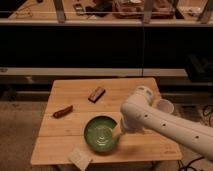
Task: Move the arm in a circular motion
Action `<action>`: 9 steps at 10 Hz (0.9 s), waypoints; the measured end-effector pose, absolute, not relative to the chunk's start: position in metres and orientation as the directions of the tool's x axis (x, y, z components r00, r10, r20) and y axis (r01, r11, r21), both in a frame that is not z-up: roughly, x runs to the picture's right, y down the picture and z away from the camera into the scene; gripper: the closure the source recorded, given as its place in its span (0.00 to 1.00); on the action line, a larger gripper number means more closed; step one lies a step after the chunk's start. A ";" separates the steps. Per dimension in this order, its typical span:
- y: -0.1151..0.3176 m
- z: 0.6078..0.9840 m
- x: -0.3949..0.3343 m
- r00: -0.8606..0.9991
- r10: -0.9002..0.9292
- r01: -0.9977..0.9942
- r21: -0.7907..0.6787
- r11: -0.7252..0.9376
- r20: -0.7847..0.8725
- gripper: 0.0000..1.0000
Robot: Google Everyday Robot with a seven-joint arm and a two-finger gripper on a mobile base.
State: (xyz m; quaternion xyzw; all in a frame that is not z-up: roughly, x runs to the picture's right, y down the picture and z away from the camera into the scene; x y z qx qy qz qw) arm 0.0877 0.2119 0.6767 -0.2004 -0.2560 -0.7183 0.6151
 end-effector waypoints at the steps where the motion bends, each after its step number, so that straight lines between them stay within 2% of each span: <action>1: 0.212 0.677 0.065 -0.223 -0.775 0.974 0.169 -0.151 0.591 0.20; 3: 0.196 0.690 -0.005 -0.411 -0.747 0.908 0.313 -0.280 0.523 0.20; 6: 0.159 0.733 -0.112 -0.656 -0.642 0.745 0.480 -0.464 0.397 0.20; 7: 0.142 0.746 -0.135 -0.690 -0.624 0.712 0.500 -0.493 0.367 0.20; 9: 0.078 0.784 -0.156 -0.699 -0.638 0.702 0.478 -0.527 0.323 0.20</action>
